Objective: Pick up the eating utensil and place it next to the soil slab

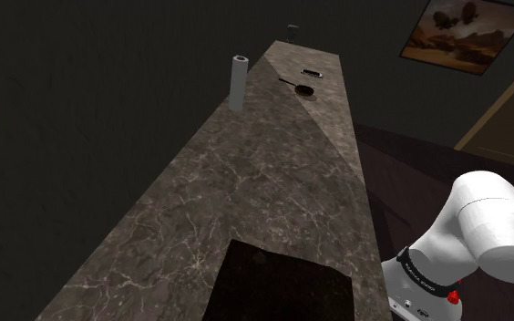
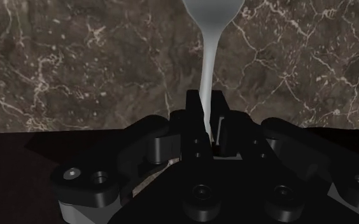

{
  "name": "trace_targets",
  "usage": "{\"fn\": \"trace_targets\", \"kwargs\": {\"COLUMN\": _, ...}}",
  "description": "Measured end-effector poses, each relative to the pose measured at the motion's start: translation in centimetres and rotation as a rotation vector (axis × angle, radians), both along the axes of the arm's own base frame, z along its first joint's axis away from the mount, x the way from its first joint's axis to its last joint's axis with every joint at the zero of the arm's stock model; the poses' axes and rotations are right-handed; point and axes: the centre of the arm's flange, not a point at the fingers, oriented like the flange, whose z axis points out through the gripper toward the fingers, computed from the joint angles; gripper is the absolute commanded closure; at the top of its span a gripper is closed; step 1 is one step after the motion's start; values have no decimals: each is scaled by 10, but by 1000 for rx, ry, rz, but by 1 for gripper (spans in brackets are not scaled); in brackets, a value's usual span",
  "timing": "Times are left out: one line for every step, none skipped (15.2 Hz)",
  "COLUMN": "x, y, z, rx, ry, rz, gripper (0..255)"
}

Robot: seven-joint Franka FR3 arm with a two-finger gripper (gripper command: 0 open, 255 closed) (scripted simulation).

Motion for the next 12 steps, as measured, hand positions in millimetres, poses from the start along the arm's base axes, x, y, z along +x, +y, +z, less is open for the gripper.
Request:
{"fn": "trace_targets", "kwargs": {"x": -2, "y": 0, "z": -5, "rx": 0, "ry": 0, "rz": 0, "gripper": 255}}
{"fn": "trace_targets", "kwargs": {"x": -2, "y": 0, "z": -10, "rx": 0, "ry": 0, "rz": 0, "gripper": 255}}
{"fn": "trace_targets", "kwargs": {"x": -3, "y": 0, "z": -16, "rx": 0, "ry": 0, "rz": -1, "gripper": 255}}
{"fn": "trace_targets", "kwargs": {"x": -3, "y": 0, "z": -21, "rx": 0, "ry": 0, "rz": 0, "gripper": 255}}
{"fn": "trace_targets", "kwargs": {"x": -3, "y": 0, "z": -27, "rx": 0, "ry": 0, "rz": -1, "gripper": 255}}
{"fn": "trace_targets", "kwargs": {"x": -3, "y": 0, "z": -32, "rx": 0, "ry": 0, "rz": 0, "gripper": 255}}
{"fn": "trace_targets", "kwargs": {"x": -4, "y": 0, "z": -37, "rx": 0, "ry": 0, "rz": -1, "gripper": 255}}
{"fn": "trace_targets", "kwargs": {"x": -2, "y": 0, "z": -43, "rx": 0, "ry": 0, "rz": 0, "gripper": 255}}
{"fn": "trace_targets", "kwargs": {"x": -3, "y": 0, "z": -47, "rx": 0, "ry": 0, "rz": -1, "gripper": 255}}
{"fn": "trace_targets", "kwargs": {"x": -3, "y": 1, "z": -53, "rx": 0, "ry": 0, "rz": 0, "gripper": 255}}
{"fn": "trace_targets", "kwargs": {"x": -3, "y": 1, "z": -59, "rx": 0, "ry": 0, "rz": -1, "gripper": 255}}
{"fn": "trace_targets", "kwargs": {"x": -3, "y": 1, "z": -64, "rx": 0, "ry": 0, "rz": 0, "gripper": 255}}
